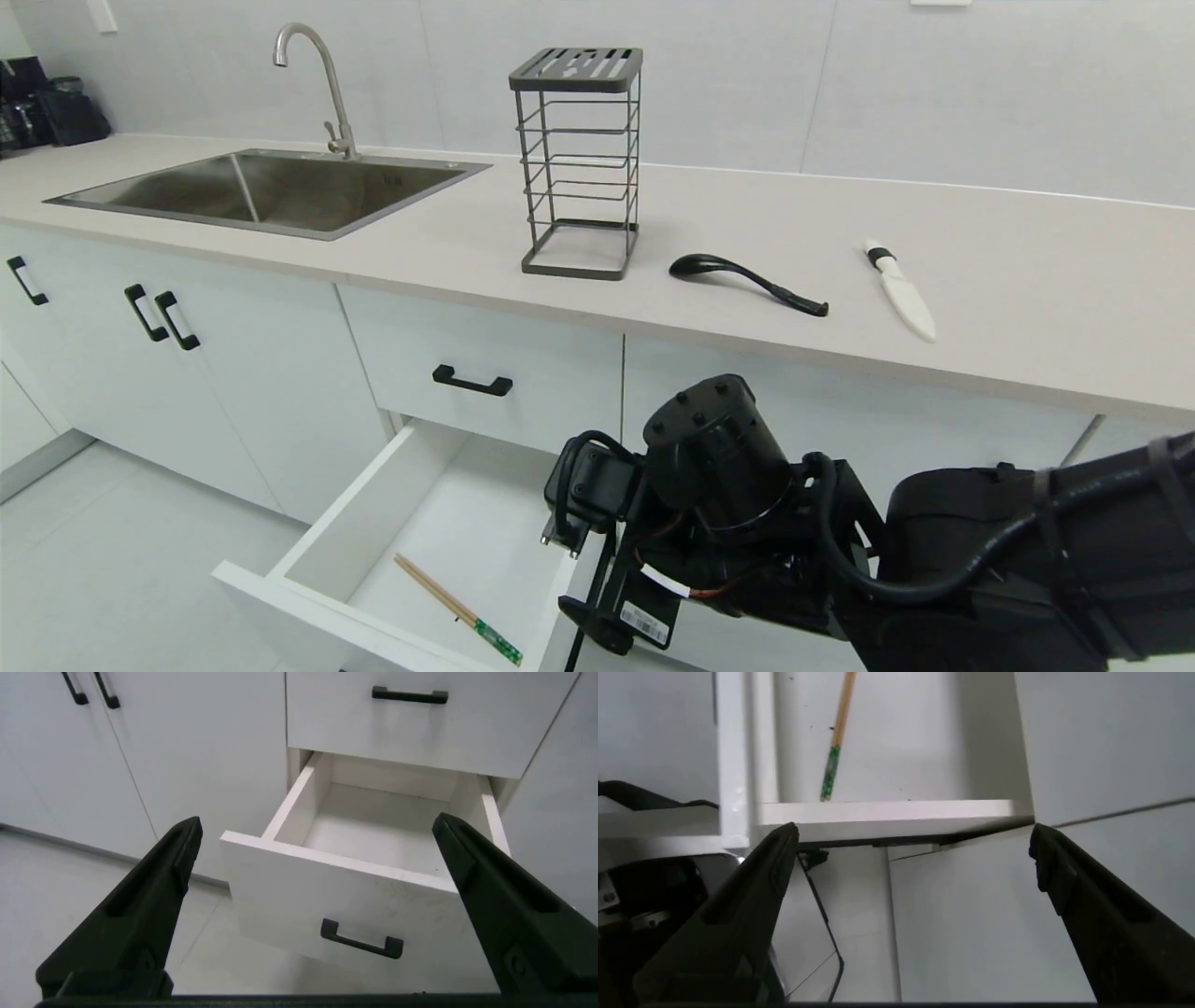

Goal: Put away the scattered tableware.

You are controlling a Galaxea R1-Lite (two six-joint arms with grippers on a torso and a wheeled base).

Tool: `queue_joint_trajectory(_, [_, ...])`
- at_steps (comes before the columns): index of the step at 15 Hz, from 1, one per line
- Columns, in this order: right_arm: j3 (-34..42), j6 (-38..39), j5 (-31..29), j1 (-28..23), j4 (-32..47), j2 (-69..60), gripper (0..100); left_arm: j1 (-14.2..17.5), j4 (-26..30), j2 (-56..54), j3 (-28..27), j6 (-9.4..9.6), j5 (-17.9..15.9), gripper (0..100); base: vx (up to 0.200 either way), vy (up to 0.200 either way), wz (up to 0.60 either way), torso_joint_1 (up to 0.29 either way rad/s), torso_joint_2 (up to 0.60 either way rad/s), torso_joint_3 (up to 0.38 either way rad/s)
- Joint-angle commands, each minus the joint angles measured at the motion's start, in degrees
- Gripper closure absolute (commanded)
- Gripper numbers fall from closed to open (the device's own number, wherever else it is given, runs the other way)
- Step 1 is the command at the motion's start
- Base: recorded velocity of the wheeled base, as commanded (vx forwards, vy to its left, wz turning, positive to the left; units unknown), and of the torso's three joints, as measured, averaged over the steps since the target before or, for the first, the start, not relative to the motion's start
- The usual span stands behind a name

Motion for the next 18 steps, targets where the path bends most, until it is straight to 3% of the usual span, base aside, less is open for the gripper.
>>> queue_joint_trajectory(1, [0.1, 0.0, 0.0, 0.1, 0.1, -0.7, 0, 0.0, 0.0, 0.1, 0.0, 0.00, 0.0, 0, 0.000, 0.000, 0.00, 0.178, -0.39, -0.212])
queue_joint_trajectory(7, [0.1, 0.0, -0.1, 0.2, 0.1, -0.7, 0, 0.0, 0.0, 0.1, 0.0, 0.00, 0.0, 0, 0.000, 0.000, 0.00, 0.088, -0.24, -0.122])
queue_joint_trajectory(18, [0.2, -0.1, -0.1, 0.0, 2.6, -0.5, 0, 0.0, 0.0, 0.1, 0.0, 0.00, 0.0, 0, 0.000, 0.000, 0.00, 0.247, -0.48, -0.251])
